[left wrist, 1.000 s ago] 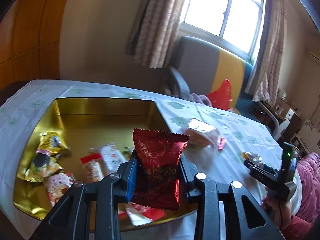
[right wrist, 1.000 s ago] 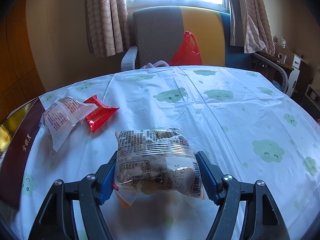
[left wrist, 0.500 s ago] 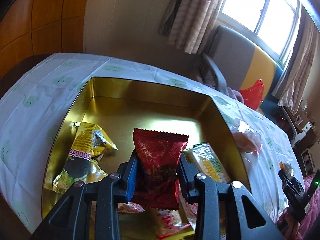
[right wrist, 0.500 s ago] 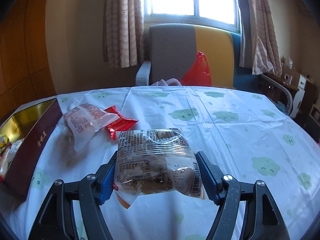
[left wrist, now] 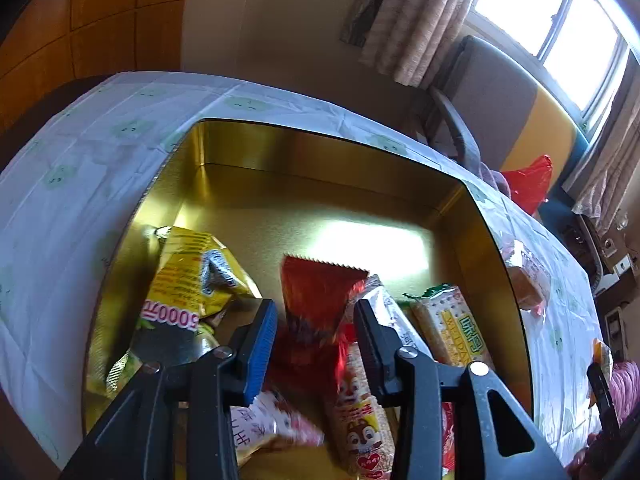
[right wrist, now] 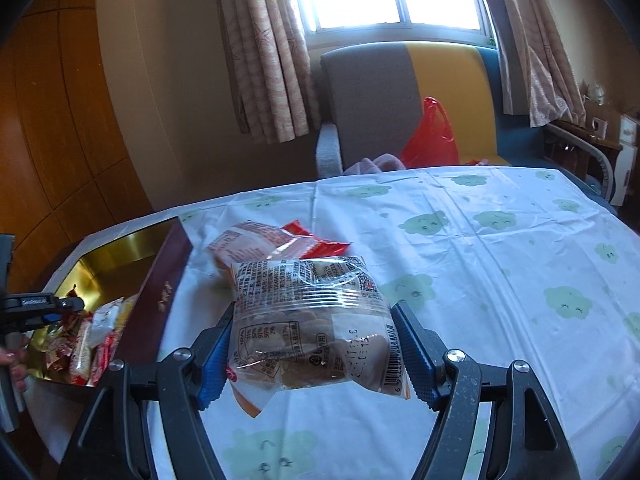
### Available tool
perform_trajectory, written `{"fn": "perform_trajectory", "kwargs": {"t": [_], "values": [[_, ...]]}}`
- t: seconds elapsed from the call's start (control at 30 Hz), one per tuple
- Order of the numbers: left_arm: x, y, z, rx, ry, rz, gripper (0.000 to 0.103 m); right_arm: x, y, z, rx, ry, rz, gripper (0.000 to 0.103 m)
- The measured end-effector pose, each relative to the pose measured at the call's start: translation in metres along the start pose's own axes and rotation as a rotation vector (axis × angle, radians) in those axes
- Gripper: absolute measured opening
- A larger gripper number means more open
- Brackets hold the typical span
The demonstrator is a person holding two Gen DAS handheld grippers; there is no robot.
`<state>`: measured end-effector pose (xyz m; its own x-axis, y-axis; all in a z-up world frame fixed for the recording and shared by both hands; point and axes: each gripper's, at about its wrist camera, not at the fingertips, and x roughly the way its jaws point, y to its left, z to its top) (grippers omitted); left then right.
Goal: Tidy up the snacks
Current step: 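Carry the red candy pack into the tin while the right gripper holds the nut bag, then carry the clear nut bag over the gold tin with the right gripper and release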
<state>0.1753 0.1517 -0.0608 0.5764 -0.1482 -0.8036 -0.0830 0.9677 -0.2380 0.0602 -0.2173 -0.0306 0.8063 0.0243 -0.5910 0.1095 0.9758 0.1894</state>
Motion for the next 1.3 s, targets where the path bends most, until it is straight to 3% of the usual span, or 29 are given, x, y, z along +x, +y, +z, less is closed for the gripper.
{"fn": "perform_trajectory", "kwargs": {"t": [0.27, 0.63, 0.83, 1.3], "values": [[-0.012, -0.001, -0.020, 0.030, -0.012, 0.022, 0.044, -0.001, 0.023, -0.004, -0.004, 0.021, 0.062, 0.074], [-0.031, -0.017, -0.052, 0.087, -0.051, -0.009, 0.045, 0.005, 0.065, 0.002, -0.054, 0.071, 0.162, 0.074], [-0.035, -0.026, -0.067, 0.134, -0.052, 0.029, 0.045, 0.009, 0.094, 0.006, -0.134, 0.088, 0.218, 0.074], [-0.038, -0.025, -0.075, 0.146, -0.047, 0.027, 0.045, 0.036, 0.162, 0.021, -0.336, 0.146, 0.324, 0.075]]}}
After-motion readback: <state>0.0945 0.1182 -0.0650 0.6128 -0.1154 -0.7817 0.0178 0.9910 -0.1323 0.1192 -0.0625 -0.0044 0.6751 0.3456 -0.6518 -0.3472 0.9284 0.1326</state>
